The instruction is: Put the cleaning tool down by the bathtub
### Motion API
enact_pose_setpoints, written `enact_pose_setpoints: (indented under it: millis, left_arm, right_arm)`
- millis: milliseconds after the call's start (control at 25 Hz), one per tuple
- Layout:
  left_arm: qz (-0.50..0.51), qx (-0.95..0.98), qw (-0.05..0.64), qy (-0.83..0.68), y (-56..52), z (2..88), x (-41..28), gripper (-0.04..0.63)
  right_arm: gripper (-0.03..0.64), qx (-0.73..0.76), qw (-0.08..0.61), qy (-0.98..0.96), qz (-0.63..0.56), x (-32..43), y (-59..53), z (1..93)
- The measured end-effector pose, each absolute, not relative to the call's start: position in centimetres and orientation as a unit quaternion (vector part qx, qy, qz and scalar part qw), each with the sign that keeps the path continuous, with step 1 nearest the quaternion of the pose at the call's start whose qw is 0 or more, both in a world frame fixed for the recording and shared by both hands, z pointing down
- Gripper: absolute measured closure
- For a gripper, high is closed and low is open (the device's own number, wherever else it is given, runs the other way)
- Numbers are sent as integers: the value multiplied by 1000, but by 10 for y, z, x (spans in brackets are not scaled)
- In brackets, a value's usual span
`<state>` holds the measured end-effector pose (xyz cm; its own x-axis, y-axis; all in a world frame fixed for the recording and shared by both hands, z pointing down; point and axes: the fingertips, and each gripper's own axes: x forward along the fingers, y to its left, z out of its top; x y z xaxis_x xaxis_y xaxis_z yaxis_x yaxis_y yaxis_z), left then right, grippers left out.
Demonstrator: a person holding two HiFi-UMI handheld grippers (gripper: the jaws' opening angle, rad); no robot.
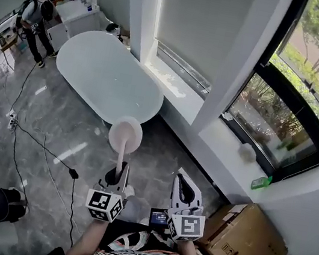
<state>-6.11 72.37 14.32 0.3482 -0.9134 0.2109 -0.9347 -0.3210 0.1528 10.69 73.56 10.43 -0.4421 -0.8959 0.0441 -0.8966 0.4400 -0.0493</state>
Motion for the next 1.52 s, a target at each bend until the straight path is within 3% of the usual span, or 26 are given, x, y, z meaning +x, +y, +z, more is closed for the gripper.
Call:
enact_pose_setpoints:
  millis: [480,920,1520]
  left_arm:
    - [39,824,106,-555,633,142,-41,566]
    - [63,834,87,-542,473,127,-74,566]
    - [59,839,119,-528,318,144,-110,566]
  right_arm:
    - [591,582,9,-812,42,149,653,121]
    - [591,593,28,-804,44,118,503,110]
    - [591,611,55,-787,62,87,365,125]
